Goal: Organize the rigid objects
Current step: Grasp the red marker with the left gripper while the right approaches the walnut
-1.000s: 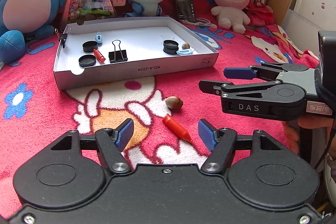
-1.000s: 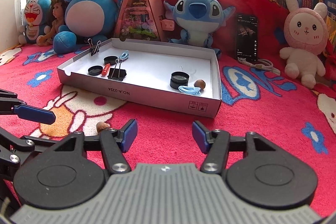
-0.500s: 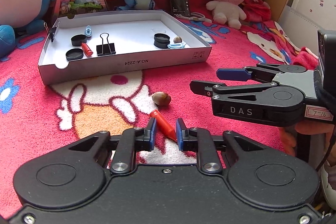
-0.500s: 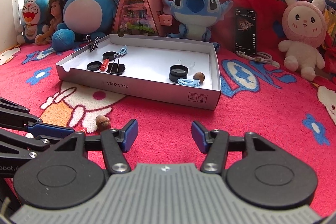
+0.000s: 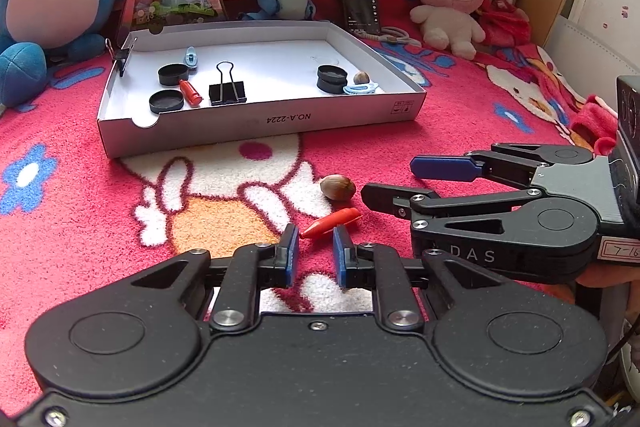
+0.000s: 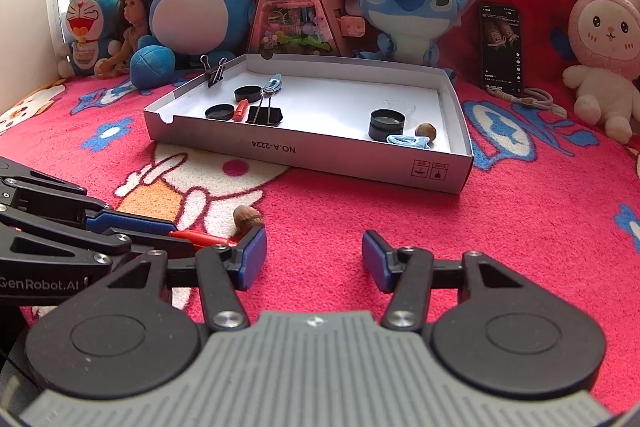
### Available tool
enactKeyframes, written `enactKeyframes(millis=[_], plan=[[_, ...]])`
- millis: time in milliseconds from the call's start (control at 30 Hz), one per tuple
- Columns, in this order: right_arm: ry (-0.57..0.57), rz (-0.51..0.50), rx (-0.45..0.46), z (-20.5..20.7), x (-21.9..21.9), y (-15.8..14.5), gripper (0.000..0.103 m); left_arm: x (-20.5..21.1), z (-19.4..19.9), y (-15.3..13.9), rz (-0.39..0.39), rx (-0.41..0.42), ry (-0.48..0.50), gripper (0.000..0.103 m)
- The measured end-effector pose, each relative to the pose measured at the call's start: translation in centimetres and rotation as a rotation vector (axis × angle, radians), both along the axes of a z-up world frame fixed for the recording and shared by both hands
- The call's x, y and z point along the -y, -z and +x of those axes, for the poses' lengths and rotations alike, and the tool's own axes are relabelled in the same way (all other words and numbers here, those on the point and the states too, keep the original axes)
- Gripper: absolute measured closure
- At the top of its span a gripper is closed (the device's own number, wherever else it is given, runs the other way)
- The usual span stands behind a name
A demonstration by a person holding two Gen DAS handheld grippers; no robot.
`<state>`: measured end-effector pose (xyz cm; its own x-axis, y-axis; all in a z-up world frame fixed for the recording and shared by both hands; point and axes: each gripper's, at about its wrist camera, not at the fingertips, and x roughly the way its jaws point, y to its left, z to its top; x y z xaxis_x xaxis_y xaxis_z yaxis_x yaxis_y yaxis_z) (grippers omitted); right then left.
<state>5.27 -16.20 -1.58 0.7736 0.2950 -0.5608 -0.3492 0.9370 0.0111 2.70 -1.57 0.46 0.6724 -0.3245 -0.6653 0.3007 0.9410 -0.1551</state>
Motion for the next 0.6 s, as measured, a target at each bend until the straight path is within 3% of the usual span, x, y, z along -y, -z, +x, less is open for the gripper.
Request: enactKeyframes(millis=[233, 367, 600], plan=[[0.037, -0.006, 0.002, 0.1, 1.1, -0.3, 0.038, 1.2, 0.3, 0.1, 0.004, 0.021, 0.010, 0.084], [0.056, -0.006, -0.006, 0.1, 1.9, -0.1, 0.038, 1.5, 0.5, 0.2, -0.014, 0.023, 0.014, 0.064], [0.110, -0.007, 0.003, 0.0, 3.5, -0.3, 0.037, 2.5, 0.3, 0.2, 0.016, 0.047, 0.007, 0.059]])
